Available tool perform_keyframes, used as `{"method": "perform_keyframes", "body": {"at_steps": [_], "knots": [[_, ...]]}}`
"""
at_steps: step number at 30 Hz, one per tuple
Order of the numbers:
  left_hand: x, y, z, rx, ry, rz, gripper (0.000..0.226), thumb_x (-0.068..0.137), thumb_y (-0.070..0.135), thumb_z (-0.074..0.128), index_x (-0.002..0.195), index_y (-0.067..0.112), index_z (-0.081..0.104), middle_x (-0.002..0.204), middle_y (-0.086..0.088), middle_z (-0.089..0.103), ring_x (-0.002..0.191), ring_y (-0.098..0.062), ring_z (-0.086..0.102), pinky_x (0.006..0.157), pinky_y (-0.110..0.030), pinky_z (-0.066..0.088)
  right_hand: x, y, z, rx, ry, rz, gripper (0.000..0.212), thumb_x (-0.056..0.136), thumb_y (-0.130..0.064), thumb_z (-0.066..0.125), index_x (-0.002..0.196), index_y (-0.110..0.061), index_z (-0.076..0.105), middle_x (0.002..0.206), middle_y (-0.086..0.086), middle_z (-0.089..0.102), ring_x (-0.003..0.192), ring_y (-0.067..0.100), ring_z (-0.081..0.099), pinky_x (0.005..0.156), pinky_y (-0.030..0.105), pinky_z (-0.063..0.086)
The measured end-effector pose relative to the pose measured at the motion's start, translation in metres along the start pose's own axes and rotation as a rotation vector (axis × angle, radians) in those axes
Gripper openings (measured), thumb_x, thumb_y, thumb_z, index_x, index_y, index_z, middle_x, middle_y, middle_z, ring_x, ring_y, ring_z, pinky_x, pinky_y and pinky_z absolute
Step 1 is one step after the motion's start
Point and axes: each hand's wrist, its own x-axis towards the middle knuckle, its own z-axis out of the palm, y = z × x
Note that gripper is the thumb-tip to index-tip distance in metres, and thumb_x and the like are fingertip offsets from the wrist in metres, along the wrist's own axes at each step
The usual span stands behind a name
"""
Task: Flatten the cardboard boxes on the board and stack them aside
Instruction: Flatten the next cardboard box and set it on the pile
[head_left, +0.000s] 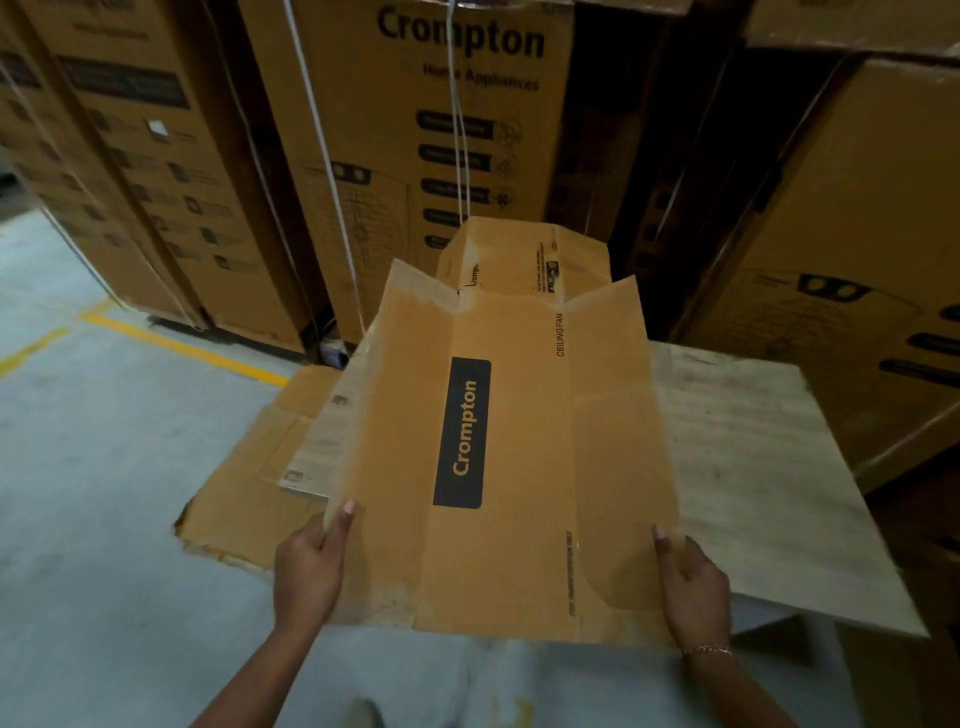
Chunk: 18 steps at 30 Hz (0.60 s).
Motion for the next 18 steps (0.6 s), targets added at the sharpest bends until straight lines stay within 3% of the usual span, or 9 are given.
{"method": "perform_keyframes", "body": {"at_steps": [3, 7, 12, 15, 18], "knots": [[0.021, -0.019, -0.05, -0.035, 0.042, -0.026, 0.051, 0.092, 0.057, 0.054, 0.062, 0.016, 0.058, 0.057, -0.003, 0.06, 0.061, -0.022, 0.06, 0.056, -0.033, 0.042, -0.017, -0.042, 0.034, 0.023, -0.02, -0.045, 0.06, 0.093, -0.064, 0.046, 0.111, -0.013, 0.07, 0.096, 0.009, 0.073, 0.088, 0.027, 0.066, 0.078, 0.038, 0.053], [0.066, -0.058, -0.126, -0.002, 0.126, -0.047, 0.054, 0.094, 0.056, 0.053, 0.068, 0.01, 0.064, 0.061, -0.005, 0.063, 0.062, -0.022, 0.062, 0.058, -0.035, 0.046, -0.046, -0.102, 0.11, 0.065, -0.046, -0.104, 0.075, 0.077, -0.085, 0.034, 0.078, -0.016, 0.064, 0.073, 0.005, 0.066, 0.07, 0.017, 0.061, 0.069, 0.041, 0.052], [0.142, -0.112, -0.238, 0.081, 0.193, -0.068, 0.055, 0.095, 0.057, 0.05, 0.068, 0.01, 0.061, 0.063, -0.006, 0.064, 0.064, -0.023, 0.063, 0.059, -0.036, 0.046, -0.095, -0.179, 0.231, 0.152, -0.132, -0.128, 0.066, 0.077, -0.08, 0.038, 0.093, -0.024, 0.069, 0.089, -0.003, 0.07, 0.088, 0.023, 0.065, 0.077, 0.038, 0.052], [0.183, -0.137, -0.292, 0.129, 0.219, -0.087, 0.058, 0.096, 0.056, 0.05, 0.07, 0.005, 0.062, 0.063, -0.007, 0.063, 0.062, -0.022, 0.061, 0.061, -0.037, 0.049, -0.118, -0.223, 0.289, 0.166, -0.183, -0.123, 0.062, 0.081, -0.072, 0.041, 0.1, -0.022, 0.071, 0.1, 0.008, 0.073, 0.096, 0.03, 0.066, 0.076, 0.035, 0.048], [0.222, -0.161, -0.33, 0.167, 0.234, -0.107, 0.058, 0.096, 0.06, 0.049, 0.07, 0.01, 0.064, 0.066, -0.006, 0.065, 0.065, -0.023, 0.061, 0.063, -0.039, 0.05, -0.131, -0.257, 0.34, 0.19, -0.197, -0.104, 0.072, 0.078, -0.075, 0.041, 0.105, -0.016, 0.073, 0.103, 0.008, 0.074, 0.097, 0.029, 0.067, 0.077, 0.034, 0.048]]}}
